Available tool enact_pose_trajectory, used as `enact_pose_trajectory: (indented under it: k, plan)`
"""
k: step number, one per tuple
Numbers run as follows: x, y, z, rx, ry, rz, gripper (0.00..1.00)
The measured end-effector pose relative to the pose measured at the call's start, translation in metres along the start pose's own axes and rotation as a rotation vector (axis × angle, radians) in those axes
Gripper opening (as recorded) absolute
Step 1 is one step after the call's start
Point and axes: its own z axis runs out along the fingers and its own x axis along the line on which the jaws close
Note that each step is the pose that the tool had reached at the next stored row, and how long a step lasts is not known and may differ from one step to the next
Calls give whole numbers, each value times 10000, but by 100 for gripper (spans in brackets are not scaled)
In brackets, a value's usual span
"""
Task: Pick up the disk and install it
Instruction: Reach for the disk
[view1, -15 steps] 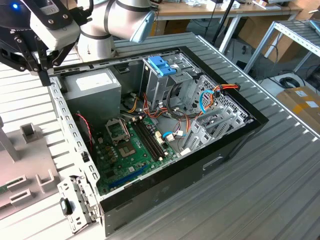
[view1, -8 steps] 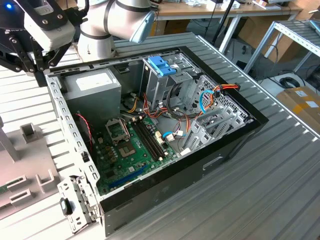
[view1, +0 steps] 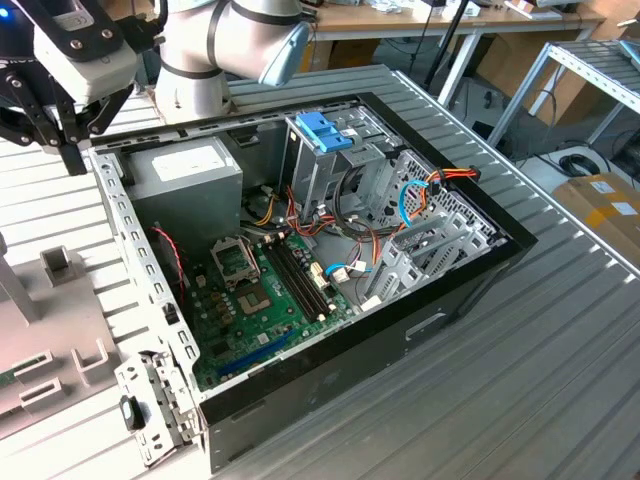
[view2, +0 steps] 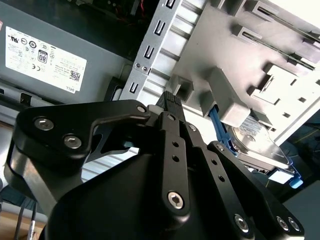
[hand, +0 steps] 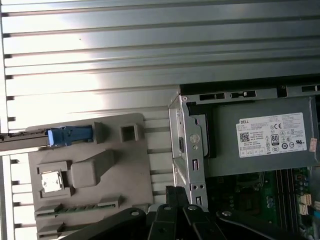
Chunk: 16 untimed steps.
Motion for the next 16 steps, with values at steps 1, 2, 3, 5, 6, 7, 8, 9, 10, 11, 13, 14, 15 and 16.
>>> enact_pose_trajectory:
  k: [1,2,3,5,6,7,8,9,10,11,13,14,15,16]
  plan:
    - [8,-1,0,0,0,0,10]
    - [18,-1,0,0,0,0,10]
    - [26,-2,-1,0,0,0,10]
    - [47,-4,-2,0,1,0,10]
    - [54,-4,-1,0,0,0,10]
    - [61,-4,-2,0,0,1,10]
    - [69,-5,-2,0,0,0,10]
    - [77,-6,-2,0,0,0,10]
    - [85,-6,-2,0,0,1,10]
    - [93,-7,-3,0,0,0,10]
    - [111,-8,-3,0,0,1,10]
    - [119,-9,-3,0,0,0,10]
    - [129,-10,-4,0,0,0,10]
    - [137,-10,-4,0,-1,0,10]
